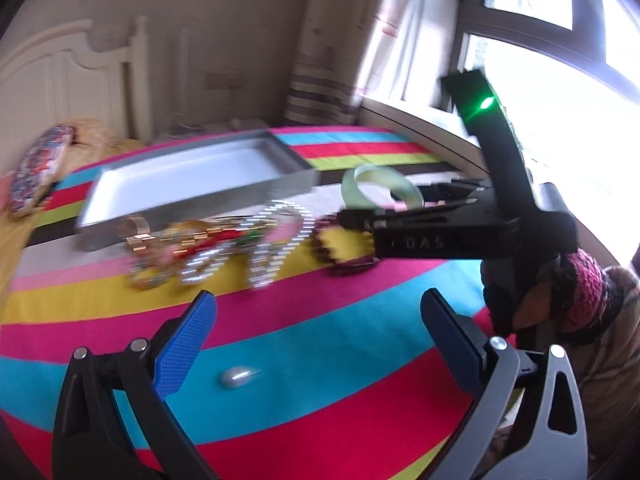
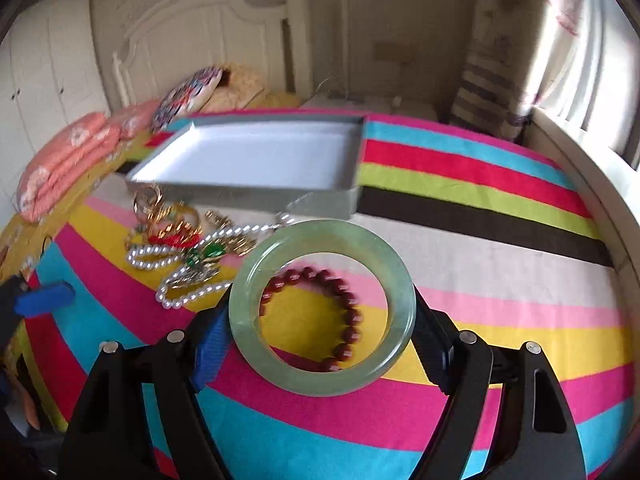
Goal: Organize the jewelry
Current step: 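Grasp the pale green jade bangle with the right tool, then lift the jade bangle with the right tool while the left tool grasps the red bead bracelet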
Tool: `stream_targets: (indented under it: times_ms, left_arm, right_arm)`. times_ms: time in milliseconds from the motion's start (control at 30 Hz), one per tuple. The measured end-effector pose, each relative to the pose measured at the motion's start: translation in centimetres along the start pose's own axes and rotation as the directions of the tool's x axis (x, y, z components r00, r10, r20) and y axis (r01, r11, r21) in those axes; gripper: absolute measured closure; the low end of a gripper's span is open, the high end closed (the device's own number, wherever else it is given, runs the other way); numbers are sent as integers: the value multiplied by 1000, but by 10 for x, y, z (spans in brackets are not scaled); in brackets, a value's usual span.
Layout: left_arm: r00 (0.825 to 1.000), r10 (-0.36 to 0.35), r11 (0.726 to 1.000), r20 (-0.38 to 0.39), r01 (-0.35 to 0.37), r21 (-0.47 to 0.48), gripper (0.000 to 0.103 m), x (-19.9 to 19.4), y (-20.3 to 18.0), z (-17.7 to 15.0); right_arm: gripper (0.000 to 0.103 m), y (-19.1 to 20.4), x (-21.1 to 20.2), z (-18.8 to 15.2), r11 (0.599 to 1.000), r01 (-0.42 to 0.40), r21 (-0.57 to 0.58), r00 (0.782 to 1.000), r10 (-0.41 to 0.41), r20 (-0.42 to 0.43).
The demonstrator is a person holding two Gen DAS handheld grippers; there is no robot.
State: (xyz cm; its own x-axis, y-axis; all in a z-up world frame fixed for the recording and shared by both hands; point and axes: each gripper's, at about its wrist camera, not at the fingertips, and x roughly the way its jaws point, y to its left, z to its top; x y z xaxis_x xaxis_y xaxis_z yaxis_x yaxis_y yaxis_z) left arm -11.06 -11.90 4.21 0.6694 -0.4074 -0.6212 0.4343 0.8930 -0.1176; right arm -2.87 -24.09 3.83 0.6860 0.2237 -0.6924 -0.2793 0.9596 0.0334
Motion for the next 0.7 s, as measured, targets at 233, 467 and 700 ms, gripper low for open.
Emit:
stream_targets:
  times_ms: [233, 467, 700]
  left_arm:
    - [987, -11, 999, -158, 17, 34, 8, 75, -27, 27]
    - [966, 41, 998, -255, -26, 62, 22, 121, -33, 39]
    - [961, -13, 1000, -275, 18, 16, 22, 125, -33, 52]
  right_arm:
    - [27, -58, -44, -19, 990, 51, 133, 996, -60, 63]
    - [27, -85, -60, -37, 979, 35, 203, 994, -54, 91]
    - [26, -92, -66, -44, 973, 10, 229, 992, -38, 116]
